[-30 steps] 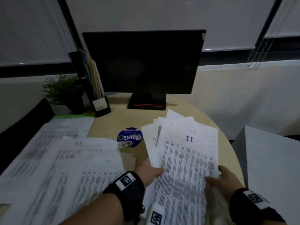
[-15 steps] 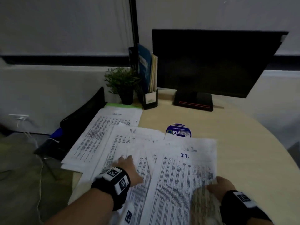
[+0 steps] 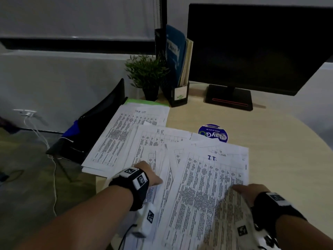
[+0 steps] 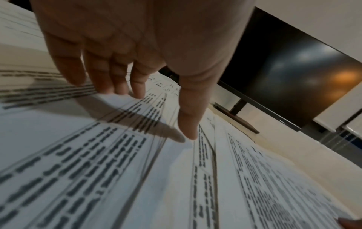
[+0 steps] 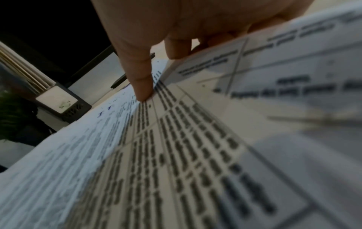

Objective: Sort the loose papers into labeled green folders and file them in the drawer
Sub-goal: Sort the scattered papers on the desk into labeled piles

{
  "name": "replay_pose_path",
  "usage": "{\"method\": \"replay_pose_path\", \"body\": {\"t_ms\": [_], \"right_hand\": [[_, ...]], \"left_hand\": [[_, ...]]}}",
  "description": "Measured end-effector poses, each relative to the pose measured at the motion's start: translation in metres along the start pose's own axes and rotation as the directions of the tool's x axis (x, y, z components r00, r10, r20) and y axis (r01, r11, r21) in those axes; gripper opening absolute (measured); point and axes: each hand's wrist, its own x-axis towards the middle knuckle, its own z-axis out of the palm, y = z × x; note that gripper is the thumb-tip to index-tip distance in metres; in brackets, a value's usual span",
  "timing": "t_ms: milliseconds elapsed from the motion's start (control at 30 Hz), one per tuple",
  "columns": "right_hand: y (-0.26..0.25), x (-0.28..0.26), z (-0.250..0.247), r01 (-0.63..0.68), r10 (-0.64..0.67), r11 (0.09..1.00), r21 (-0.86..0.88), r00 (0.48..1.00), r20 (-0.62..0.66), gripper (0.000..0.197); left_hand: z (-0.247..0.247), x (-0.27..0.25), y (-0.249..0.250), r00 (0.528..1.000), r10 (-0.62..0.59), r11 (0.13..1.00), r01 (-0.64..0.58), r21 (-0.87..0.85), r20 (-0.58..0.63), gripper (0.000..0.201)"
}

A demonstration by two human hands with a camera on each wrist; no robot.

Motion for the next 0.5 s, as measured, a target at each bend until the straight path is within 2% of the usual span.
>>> {"method": "replay_pose_path", "body": {"t_ms": [100, 167, 233, 300, 367, 433, 500], "right_hand": [[-0.002, -0.002, 0.002, 0.023, -0.024, 0.998, -0.062, 1.000, -0.004, 0.047], [-0.002, -0.004, 0.001, 0.023, -0.022, 0.995, -0.093, 1.000, 0.007, 0.047], [0.001, -0.002, -0.001, 0.013, -0.011, 0.997, -0.076, 1.000, 0.014, 0.058], [0.004, -0.002, -0.003, 0.013, -0.011, 0.997, -0.081, 1.000, 0.026, 0.072], [0.007, 0.000, -0.003, 0.016, -0.013, 0.995, -0.099, 0.999, 0.032, 0.074], [0.010, 0.002, -0.003, 0.037, -0.033, 0.994, -0.106, 0.999, 0.042, 0.066], [0.013, 0.007, -0.001, 0.068, -0.064, 0.994, -0.086, 0.997, 0.050, 0.062]], "left_hand": [[0.004, 0.000, 0.007, 0.998, -0.022, 0.981, 0.034, 0.191, -0.064, 0.106], [0.010, -0.002, 0.012, 0.997, -0.024, 0.976, 0.040, 0.216, -0.077, 0.124], [0.014, -0.004, 0.016, 0.995, -0.051, 0.985, 0.064, 0.163, -0.082, 0.136], [0.017, -0.002, 0.016, 0.993, -0.086, 0.993, 0.093, 0.071, -0.086, 0.140], [0.015, -0.002, 0.016, 0.992, -0.098, 0.995, 0.097, -0.023, -0.080, 0.137], [0.008, 0.000, 0.017, 0.992, -0.097, 0.990, 0.088, -0.115, -0.083, 0.124], [0.002, 0.004, 0.018, 0.995, -0.072, 0.981, 0.059, -0.186, -0.064, 0.099]]}}
